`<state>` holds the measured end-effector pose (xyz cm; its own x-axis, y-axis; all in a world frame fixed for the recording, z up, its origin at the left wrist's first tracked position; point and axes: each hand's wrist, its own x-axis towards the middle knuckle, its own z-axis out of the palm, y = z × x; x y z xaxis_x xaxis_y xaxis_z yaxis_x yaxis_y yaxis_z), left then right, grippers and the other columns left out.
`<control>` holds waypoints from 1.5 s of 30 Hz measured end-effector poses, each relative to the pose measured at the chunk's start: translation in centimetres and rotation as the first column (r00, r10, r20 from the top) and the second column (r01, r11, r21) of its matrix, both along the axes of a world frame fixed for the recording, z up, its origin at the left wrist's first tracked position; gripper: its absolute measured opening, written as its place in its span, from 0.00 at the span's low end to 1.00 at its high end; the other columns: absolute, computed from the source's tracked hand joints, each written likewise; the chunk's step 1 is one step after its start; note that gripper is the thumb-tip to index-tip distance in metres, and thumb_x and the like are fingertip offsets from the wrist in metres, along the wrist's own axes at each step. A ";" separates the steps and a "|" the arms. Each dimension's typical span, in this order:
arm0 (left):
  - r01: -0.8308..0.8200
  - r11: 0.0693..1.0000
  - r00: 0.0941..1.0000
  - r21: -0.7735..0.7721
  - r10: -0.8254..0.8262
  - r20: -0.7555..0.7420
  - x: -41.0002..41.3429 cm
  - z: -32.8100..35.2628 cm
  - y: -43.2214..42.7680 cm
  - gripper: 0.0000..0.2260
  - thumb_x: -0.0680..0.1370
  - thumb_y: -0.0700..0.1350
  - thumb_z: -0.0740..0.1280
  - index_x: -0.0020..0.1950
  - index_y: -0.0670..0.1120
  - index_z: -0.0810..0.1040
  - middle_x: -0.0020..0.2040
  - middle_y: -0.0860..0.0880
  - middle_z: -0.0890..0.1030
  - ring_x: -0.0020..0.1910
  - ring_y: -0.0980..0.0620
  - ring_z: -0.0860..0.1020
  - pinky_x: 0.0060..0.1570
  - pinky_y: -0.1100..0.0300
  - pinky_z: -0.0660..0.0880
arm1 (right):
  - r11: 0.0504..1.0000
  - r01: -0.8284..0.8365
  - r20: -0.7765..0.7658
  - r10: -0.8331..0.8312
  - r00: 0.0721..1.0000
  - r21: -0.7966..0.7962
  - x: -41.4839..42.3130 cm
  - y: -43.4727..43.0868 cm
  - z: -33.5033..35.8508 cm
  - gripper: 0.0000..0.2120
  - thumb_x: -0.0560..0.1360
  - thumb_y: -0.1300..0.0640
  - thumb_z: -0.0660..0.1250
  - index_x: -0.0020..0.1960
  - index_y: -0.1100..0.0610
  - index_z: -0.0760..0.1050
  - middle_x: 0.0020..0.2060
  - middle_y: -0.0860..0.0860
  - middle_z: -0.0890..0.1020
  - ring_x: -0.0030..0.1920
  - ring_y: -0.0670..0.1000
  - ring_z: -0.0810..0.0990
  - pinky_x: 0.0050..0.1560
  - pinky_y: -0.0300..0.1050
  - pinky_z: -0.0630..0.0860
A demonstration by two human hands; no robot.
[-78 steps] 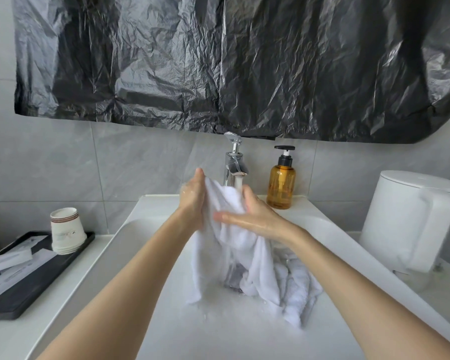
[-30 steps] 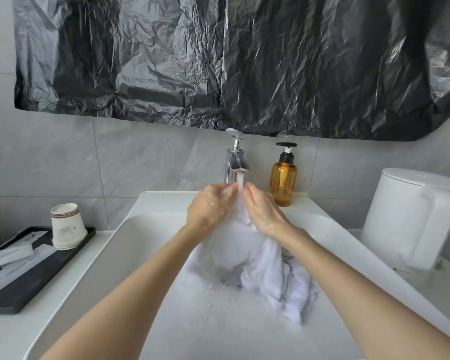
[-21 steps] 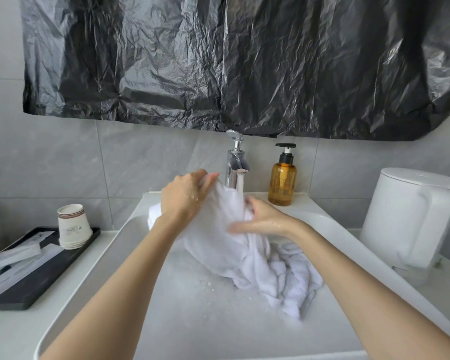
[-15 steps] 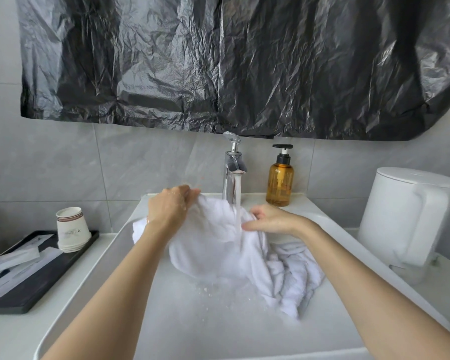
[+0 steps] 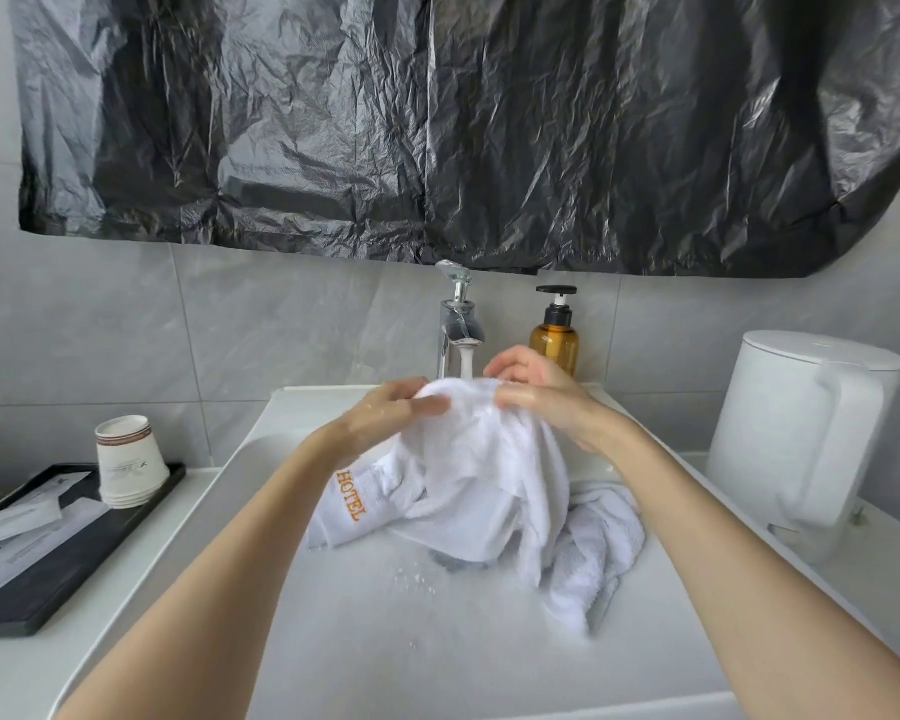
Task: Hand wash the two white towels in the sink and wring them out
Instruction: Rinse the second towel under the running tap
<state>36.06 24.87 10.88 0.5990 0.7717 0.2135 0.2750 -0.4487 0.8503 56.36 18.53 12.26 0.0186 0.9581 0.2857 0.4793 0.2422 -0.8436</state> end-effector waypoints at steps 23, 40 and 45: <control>-0.131 0.991 0.983 -0.019 0.128 -0.135 0.8 -0.4 1.1 0.26 0.80 0.65 0.54 0.49 0.48 0.82 0.45 0.53 0.81 0.43 0.56 0.77 0.45 0.67 0.70 | 0.907 0.278 0.023 -0.300 0.954 0.315 1.3 0.2 0.4 0.07 0.81 0.60 0.58 0.46 0.59 0.71 0.33 0.48 0.68 0.30 0.41 0.65 0.30 0.33 0.61; -0.306 0.806 0.952 0.507 0.255 0.169 -1.3 0.6 2.9 0.12 0.80 0.52 0.66 0.38 0.49 0.81 0.39 0.53 0.78 0.37 0.54 0.73 0.39 0.72 0.66 | 0.979 0.188 0.419 -0.206 0.884 0.084 3.1 0.7 -0.7 0.04 0.78 0.58 0.64 0.45 0.54 0.77 0.42 0.52 0.80 0.44 0.53 0.77 0.43 0.46 0.69; -0.106 0.965 0.982 0.242 0.139 -0.124 -0.1 -0.6 1.9 0.12 0.82 0.48 0.62 0.40 0.56 0.80 0.39 0.55 0.81 0.41 0.55 0.76 0.37 0.71 0.69 | 0.910 0.249 0.199 -0.325 0.925 0.330 2.5 0.5 0.0 0.09 0.80 0.62 0.57 0.48 0.51 0.75 0.44 0.53 0.80 0.44 0.51 0.77 0.43 0.42 0.70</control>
